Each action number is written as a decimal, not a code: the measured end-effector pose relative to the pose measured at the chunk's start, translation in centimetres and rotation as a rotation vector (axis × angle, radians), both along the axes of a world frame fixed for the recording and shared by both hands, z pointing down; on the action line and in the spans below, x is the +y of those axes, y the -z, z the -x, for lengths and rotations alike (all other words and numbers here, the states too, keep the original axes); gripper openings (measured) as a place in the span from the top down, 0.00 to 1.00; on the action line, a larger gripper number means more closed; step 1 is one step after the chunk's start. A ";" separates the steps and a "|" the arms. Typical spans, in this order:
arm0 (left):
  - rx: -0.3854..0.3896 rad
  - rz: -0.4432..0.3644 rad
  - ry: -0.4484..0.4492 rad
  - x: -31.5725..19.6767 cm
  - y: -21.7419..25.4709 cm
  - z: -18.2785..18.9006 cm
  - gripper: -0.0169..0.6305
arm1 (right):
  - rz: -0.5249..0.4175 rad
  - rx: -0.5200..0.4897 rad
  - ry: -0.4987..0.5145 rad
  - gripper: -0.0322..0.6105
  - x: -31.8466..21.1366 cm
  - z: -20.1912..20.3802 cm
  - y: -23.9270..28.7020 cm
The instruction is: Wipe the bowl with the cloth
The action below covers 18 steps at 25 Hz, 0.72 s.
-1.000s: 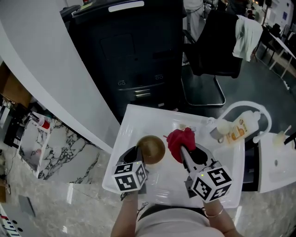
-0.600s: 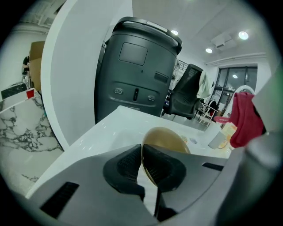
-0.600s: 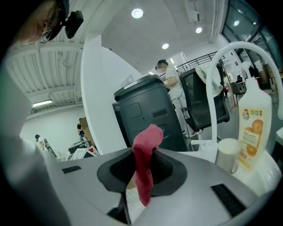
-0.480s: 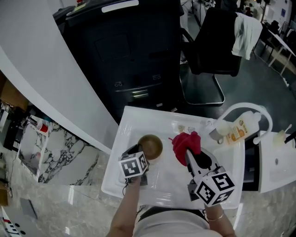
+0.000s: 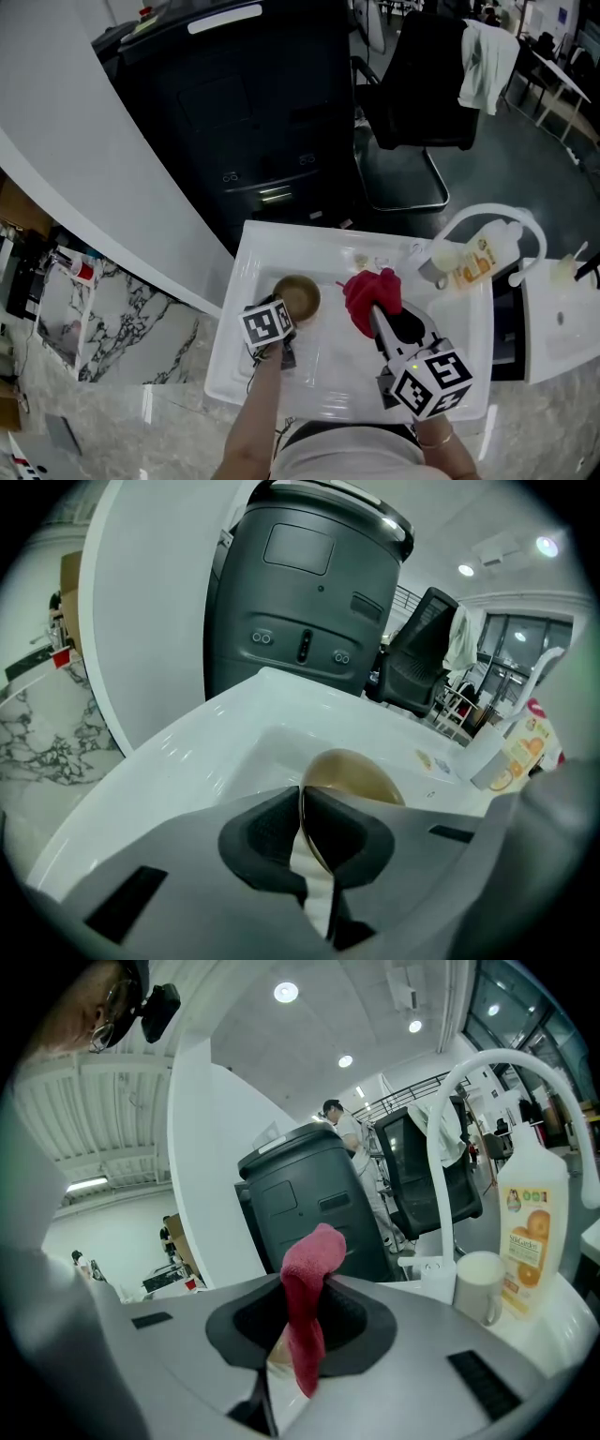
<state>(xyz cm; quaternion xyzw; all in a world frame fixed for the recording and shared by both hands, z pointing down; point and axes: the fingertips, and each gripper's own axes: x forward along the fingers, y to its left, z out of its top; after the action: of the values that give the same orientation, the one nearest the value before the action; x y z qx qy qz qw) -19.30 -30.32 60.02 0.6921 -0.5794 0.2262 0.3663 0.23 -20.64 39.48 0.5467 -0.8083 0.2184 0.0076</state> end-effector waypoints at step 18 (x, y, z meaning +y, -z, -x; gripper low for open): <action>0.055 -0.019 0.084 -1.0 -0.1 0.8 0.84 | 0.003 0.005 -0.019 0.83 0.4 -0.5 0.0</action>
<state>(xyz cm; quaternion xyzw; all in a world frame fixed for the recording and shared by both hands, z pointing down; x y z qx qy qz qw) -20.08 -31.30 60.15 0.6764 -0.5998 0.1863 0.3847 0.73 -20.24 39.45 0.5549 -0.8027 0.2184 0.0085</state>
